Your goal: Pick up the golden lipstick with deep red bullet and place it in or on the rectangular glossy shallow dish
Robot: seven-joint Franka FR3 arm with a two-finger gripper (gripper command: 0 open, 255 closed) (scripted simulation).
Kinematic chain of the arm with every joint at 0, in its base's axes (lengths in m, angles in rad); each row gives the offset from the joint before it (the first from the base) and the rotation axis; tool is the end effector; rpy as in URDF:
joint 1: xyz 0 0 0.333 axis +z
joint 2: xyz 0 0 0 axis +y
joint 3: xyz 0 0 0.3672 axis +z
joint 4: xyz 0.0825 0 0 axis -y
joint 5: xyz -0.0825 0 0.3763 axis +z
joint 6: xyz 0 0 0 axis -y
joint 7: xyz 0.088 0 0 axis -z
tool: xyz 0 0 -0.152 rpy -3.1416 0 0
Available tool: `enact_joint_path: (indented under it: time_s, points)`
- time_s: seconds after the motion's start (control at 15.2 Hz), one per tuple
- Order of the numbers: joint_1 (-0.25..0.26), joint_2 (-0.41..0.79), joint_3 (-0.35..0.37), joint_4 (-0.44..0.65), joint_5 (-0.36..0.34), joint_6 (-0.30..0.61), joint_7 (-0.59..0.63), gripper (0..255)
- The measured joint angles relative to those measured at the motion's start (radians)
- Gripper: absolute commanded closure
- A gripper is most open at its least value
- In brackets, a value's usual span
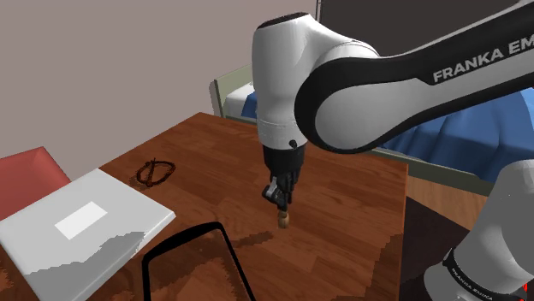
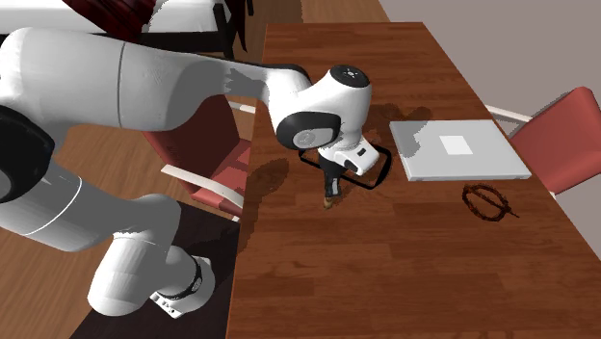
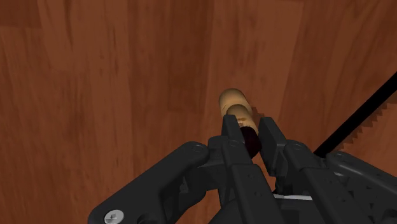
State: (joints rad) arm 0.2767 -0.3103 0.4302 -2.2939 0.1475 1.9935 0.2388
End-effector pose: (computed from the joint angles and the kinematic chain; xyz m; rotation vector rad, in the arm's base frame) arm 0.3175 0.3034 0.4677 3.0827 0.6046 -0.0225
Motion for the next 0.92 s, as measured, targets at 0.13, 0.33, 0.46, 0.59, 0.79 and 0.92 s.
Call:
enact_joint_path:
  time_s: [0.13,0.33,0.46,0.59,0.79,0.92]
  points:
    - [0.001,-0.007,-0.002,0.019,0.001,-0.026,0.001,255]
    - [-0.001,-0.018,-0.009,0.05,0.001,-0.068,-0.003,255]
    - [-0.001,-0.021,-0.011,0.076,0.0,-0.096,-0.001,255]
    - [-0.002,-0.028,-0.016,0.096,0.0,-0.123,-0.004,255]
    - [-0.002,-0.037,-0.019,0.129,0.0,-0.164,-0.003,255]
    - [-0.004,-0.034,-0.021,0.155,-0.002,-0.189,-0.001,255]
